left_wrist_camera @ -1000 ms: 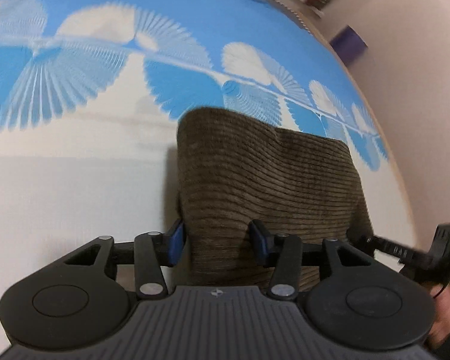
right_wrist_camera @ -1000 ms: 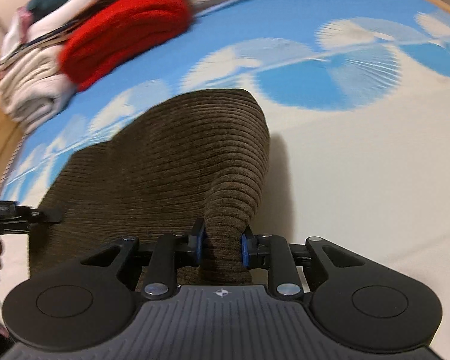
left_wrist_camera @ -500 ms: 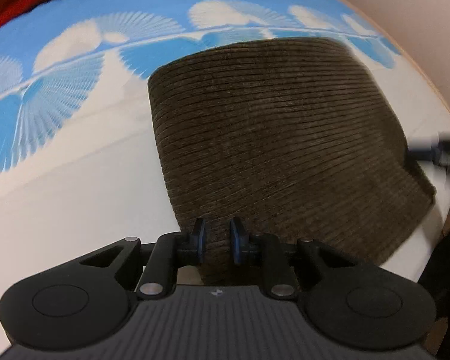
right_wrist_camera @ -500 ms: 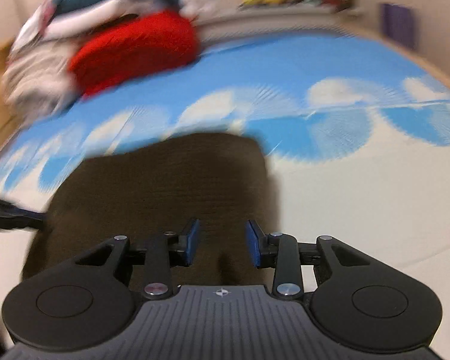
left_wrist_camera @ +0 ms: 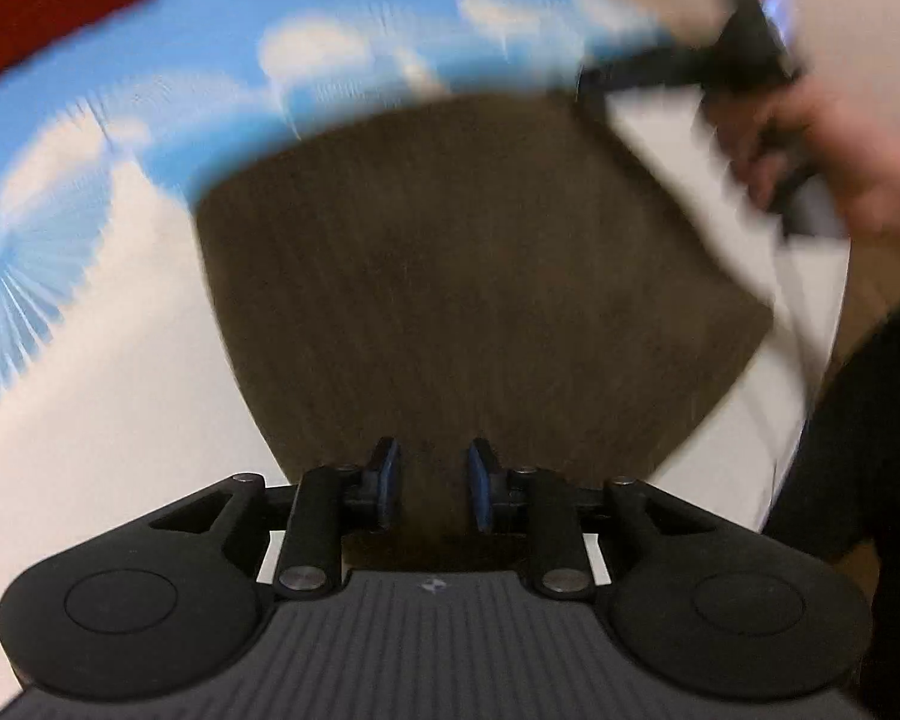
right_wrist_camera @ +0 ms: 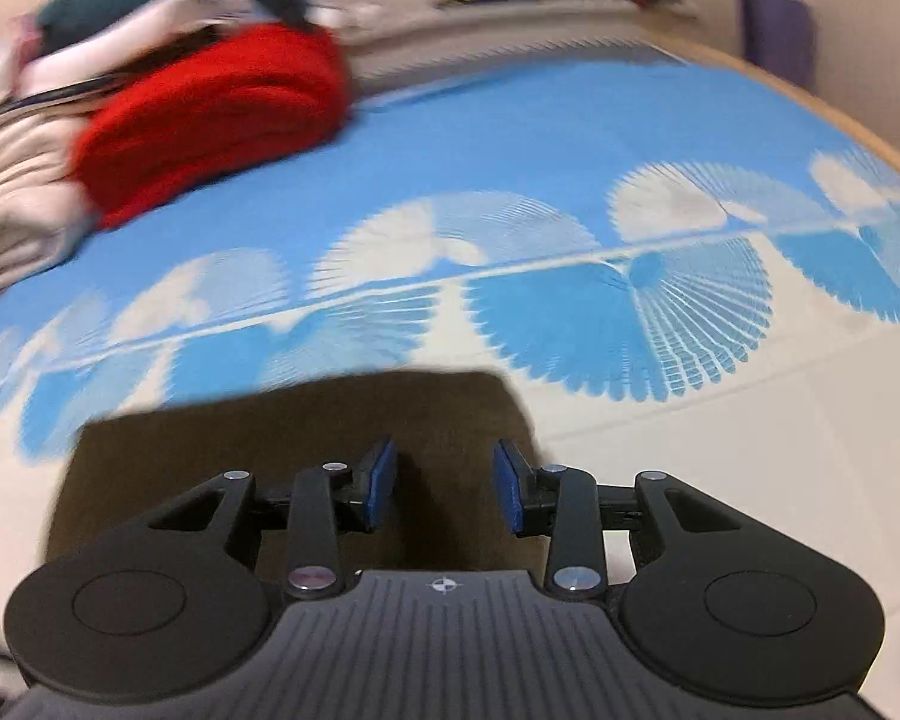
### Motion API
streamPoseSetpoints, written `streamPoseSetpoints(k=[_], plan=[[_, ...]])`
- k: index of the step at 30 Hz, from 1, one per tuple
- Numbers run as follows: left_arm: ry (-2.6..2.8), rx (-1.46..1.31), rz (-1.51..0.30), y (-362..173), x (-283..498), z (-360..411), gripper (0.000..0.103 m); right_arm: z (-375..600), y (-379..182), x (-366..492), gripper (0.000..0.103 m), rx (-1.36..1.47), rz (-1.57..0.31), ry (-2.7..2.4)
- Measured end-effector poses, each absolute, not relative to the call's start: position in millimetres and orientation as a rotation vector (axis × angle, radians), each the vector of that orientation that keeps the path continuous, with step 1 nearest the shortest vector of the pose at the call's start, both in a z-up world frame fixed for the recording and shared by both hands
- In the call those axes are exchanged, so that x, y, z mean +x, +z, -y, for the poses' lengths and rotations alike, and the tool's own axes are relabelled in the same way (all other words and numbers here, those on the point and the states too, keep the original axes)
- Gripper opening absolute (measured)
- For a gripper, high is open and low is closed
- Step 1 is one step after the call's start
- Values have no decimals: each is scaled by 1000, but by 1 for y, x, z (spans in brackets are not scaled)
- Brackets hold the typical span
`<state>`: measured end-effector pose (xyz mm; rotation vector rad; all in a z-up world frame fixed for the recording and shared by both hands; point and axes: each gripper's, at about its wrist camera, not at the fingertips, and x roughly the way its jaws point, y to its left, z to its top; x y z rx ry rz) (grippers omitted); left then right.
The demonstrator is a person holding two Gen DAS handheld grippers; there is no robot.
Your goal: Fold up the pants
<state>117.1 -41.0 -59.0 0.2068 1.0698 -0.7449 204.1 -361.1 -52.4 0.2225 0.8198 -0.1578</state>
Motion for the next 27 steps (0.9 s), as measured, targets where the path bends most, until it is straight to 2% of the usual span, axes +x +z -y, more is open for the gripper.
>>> streamPoseSetpoints(k=[5, 8, 11, 12, 14, 17, 19, 20, 21, 22, 24, 26, 27], plan=[[-595, -6, -894, -35, 153, 26, 27, 353, -90, 245, 43, 125, -921, -247], [-538, -3, -904, -52, 174, 32, 27, 351, -90, 249, 42, 111, -936, -261], [-463, 79, -1065, -98, 197, 39, 24, 354, -66, 222, 41, 145, -876, -261], [-443, 47, -1077, -98, 199, 35, 24, 354, -53, 210, 41, 158, -835, -267], [-415, -30, -1089, -81, 205, 28, 21, 354, -28, 175, 43, 181, -748, -278], [-483, -36, -977, -45, 191, 27, 21, 344, -13, 122, 47, 171, -713, -201], [-547, -27, -996, -46, 183, 32, 24, 331, -17, 86, 54, 137, -734, -149], [-574, 16, -1066, -60, 178, 39, 27, 326, -24, 72, 57, 127, -763, -125], [-575, 78, -1126, -77, 173, 44, 32, 318, -36, 59, 58, 101, -812, -109], [-562, 118, -1094, -83, 163, 44, 39, 313, -51, 51, 58, 61, -869, -120], [-514, 176, -1073, -67, 151, 50, 41, 312, -84, 35, 60, 60, -995, -158], [-448, 192, -1059, -41, 136, 51, 45, 321, -75, 20, 63, 179, -970, -213], [-438, 174, -1020, -26, 121, 48, 55, 322, -64, 13, 63, 209, -957, -235]])
